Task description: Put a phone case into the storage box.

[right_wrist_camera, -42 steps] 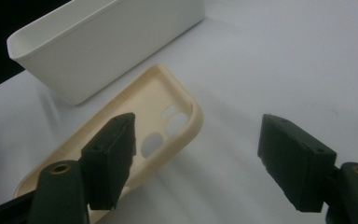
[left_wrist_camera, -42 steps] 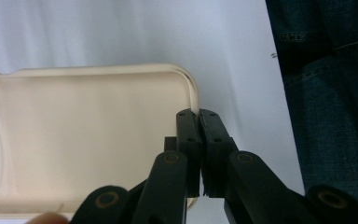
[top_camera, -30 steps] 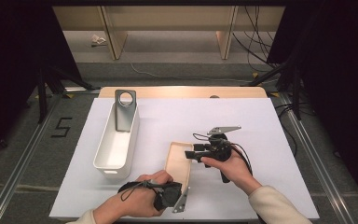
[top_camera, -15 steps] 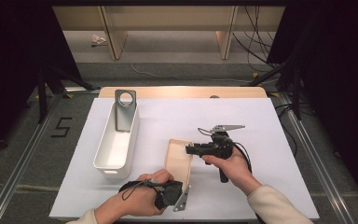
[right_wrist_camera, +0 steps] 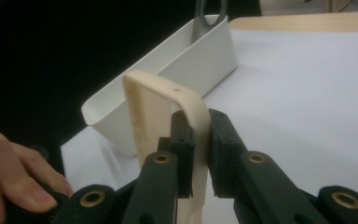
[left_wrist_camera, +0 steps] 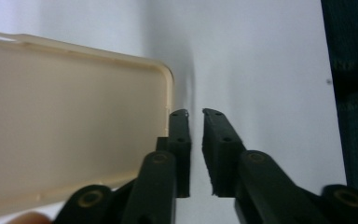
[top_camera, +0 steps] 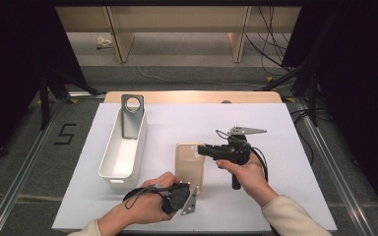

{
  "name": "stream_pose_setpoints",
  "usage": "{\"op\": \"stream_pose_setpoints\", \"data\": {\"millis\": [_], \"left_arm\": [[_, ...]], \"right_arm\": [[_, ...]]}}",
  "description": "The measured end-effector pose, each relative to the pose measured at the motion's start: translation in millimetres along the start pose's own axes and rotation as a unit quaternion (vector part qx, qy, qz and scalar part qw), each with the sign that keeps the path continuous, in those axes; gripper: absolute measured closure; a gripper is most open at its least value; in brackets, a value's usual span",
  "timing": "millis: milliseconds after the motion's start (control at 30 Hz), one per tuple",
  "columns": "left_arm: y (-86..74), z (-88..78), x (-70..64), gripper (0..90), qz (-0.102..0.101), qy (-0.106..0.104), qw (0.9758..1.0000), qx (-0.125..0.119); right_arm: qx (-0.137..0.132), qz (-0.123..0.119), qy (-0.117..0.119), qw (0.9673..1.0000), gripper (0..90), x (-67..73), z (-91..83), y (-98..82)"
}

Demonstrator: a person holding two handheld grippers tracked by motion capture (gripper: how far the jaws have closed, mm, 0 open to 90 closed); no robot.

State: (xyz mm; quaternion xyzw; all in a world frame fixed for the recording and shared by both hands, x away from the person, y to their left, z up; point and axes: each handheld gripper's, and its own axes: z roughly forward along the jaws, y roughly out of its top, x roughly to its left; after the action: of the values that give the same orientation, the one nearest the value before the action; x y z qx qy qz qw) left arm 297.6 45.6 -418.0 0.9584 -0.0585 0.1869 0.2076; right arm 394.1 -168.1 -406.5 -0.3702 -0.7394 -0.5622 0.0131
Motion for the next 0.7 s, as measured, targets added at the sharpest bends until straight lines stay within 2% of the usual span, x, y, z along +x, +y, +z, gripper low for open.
{"op": "stream_pose_setpoints", "data": {"millis": [33,100,167,233,267,367,467,533,633,700], "left_arm": [[-1.4,-2.3,1.3,74.4,-0.011,0.006,0.9999,-0.010],[-6.2,-7.9,4.9,67.5,-0.040,0.010,0.9987,-0.030],[-13.3,-12.5,8.9,57.7,-0.082,0.018,0.9946,-0.060],[-21.8,-16.2,14.0,50.6,-0.123,0.031,0.9882,-0.085],[-26.1,-17.6,16.7,47.6,-0.145,0.039,0.9838,-0.098],[-38.9,-19.7,24.9,38.3,-0.208,0.054,0.9674,-0.134],[-51.2,-18.6,31.0,32.6,-0.262,0.069,0.9492,-0.160],[-58.2,-17.8,33.9,29.4,-0.288,0.074,0.9388,-0.173],[-64.7,-16.2,36.1,23.9,-0.328,0.074,0.9215,-0.194],[-67.3,-16.1,37.3,23.2,-0.343,0.070,0.9142,-0.205]], "right_arm": [[-0.003,0.006,0.003,1.0000,82.3,-1.5,-1.3,0.4],[-0.009,-0.002,-0.004,0.9999,82.3,-2.0,-4.6,2.5],[-0.016,-0.011,-0.009,0.9998,82.3,-2.4,-8.6,5.3],[-0.026,-0.015,-0.009,0.9995,82.3,-2.3,-13.0,7.8],[-0.026,-0.025,-0.013,0.9993,82.3,-1.9,-15.0,9.3],[-0.029,-0.049,-0.021,0.9982,82.2,-0.1,-21.5,11.9],[-0.027,-0.081,-0.021,0.9961,82.2,1.4,-27.9,13.5],[-0.027,-0.096,-0.020,0.9948,82.1,1.7,-31.8,14.2],[-0.031,-0.106,-0.020,0.9937,82.1,0.5,-36.0,14.1],[-0.032,-0.109,-0.019,0.9933,82.1,-0.4,-37.3,12.8]]}}
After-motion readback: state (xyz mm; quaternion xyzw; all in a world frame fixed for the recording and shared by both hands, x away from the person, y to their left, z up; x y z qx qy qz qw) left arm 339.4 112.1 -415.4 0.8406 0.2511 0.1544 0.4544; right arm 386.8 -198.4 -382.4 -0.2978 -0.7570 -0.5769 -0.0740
